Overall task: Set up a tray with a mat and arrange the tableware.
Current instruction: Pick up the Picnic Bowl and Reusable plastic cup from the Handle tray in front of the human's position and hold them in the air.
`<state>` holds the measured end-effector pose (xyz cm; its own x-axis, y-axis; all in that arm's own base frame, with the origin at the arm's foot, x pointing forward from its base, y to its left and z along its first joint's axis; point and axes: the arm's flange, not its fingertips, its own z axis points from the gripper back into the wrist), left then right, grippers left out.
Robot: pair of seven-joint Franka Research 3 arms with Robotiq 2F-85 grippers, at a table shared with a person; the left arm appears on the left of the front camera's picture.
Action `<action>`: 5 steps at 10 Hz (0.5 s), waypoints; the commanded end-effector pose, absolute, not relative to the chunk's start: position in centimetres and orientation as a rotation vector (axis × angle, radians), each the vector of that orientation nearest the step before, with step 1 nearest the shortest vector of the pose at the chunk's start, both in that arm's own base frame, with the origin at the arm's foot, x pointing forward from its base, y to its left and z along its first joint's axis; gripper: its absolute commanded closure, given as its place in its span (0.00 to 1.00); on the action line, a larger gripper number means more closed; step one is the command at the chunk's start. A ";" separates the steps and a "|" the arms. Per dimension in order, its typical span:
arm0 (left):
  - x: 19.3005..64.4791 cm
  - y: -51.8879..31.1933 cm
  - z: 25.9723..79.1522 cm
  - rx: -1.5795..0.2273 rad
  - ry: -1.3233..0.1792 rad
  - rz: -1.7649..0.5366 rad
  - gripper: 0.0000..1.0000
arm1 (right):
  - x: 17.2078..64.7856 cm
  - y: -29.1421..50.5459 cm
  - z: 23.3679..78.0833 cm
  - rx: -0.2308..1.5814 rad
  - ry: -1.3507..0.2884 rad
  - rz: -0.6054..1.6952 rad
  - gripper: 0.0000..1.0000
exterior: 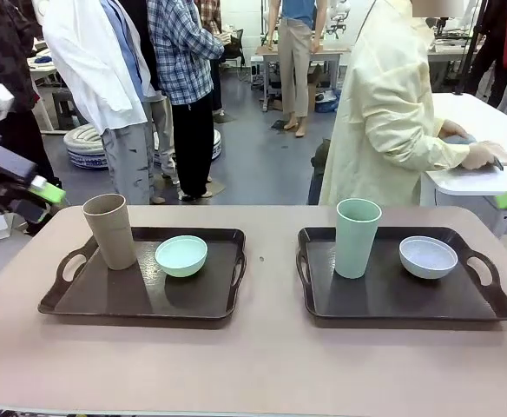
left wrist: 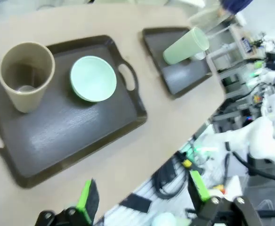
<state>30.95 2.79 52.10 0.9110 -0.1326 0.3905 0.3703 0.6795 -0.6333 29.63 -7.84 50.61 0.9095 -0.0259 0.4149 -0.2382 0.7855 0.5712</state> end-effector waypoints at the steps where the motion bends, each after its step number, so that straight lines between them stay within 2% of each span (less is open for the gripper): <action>1: 28.7 6.6 50.0 -0.878 -0.354 -0.199 0.00 | 25.5 -8.9 44.5 0.747 -0.387 0.133 0.00; 5: 29.2 7.8 47.6 -0.951 -0.297 -0.081 0.00 | 25.2 -13.8 42.9 0.828 -0.381 0.011 0.00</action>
<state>29.37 10.12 49.42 0.9536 0.0731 0.2921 0.1935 0.5943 -0.7806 26.80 -15.85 45.00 0.9391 -0.1256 0.3198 -0.1459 0.6968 0.7022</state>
